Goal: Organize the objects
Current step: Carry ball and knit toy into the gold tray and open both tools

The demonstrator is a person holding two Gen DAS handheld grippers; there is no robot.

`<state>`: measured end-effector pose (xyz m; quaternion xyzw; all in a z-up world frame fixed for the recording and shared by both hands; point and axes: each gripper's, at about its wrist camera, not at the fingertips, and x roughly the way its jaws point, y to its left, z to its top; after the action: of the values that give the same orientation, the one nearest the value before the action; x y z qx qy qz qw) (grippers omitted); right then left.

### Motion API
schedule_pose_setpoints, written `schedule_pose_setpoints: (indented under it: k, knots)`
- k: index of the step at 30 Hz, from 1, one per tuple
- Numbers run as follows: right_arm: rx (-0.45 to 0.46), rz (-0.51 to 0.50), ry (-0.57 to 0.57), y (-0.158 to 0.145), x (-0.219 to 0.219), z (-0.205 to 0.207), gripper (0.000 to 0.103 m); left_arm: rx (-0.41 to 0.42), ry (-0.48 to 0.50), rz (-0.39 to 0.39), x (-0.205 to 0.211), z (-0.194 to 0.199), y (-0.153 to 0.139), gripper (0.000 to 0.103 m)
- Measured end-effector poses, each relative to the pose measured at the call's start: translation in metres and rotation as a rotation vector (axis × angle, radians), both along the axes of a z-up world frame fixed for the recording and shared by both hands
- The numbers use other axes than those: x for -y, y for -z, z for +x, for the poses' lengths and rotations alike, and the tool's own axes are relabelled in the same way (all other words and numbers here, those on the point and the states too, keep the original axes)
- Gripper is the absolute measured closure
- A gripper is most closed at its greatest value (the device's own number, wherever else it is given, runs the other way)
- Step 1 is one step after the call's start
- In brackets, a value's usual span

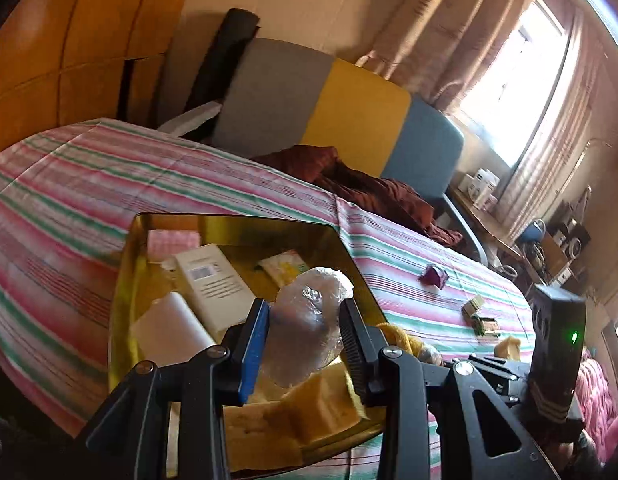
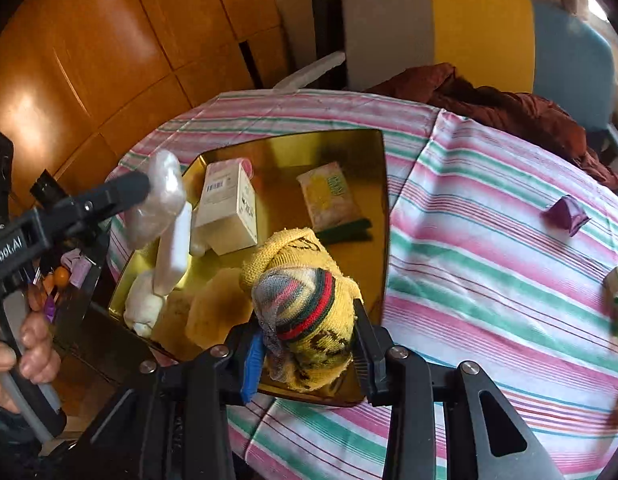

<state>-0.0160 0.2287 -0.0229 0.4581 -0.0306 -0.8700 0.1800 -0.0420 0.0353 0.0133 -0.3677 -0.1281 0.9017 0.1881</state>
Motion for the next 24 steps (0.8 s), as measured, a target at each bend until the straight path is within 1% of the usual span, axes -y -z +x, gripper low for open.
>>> schedule_pose_setpoints:
  k: [4, 7, 10, 11, 13, 15, 16, 19, 21, 24]
  knots:
    - [0.009, 0.005, -0.009, 0.001, 0.002, 0.001, 0.064, -0.012, -0.011, 0.009, 0.002, -0.008, -0.008, 0.067]
    - [0.021, 0.008, -0.013, 0.005, 0.005, -0.001, 0.06, -0.013, -0.019, 0.031, -0.002, -0.024, -0.014, 0.066]
    - [0.041, 0.017, -0.004, 0.014, 0.008, -0.004, 0.058, -0.028, -0.029, -0.006, -0.014, -0.047, -0.016, 0.065]
    - [0.046, 0.019, -0.006, 0.016, 0.01, -0.004, 0.056, -0.029, -0.047, -0.026, -0.019, -0.057, -0.015, 0.064]
    - [0.053, 0.016, -0.02, 0.02, 0.013, -0.003, 0.051, 0.001, -0.078, -0.047, -0.021, -0.073, -0.011, 0.061]
    - [0.05, 0.011, -0.03, 0.02, 0.014, 0.0, 0.044, 0.035, -0.091, -0.024, -0.02, -0.083, -0.007, 0.058]
    - [0.049, 0.008, -0.031, 0.02, 0.014, 0.001, 0.044, 0.045, -0.102, -0.019, -0.018, -0.086, -0.005, 0.058]
    - [0.047, 0.002, -0.035, 0.018, 0.012, 0.003, 0.04, 0.047, -0.122, -0.011, -0.011, -0.083, -0.002, 0.058]
    - [0.048, -0.008, -0.026, 0.018, 0.01, 0.003, 0.034, 0.06, -0.132, -0.02, -0.007, -0.076, 0.002, 0.058]
    - [0.052, -0.023, -0.015, 0.019, 0.007, 0.003, 0.03, 0.067, -0.134, -0.069, -0.006, -0.06, 0.008, 0.058]
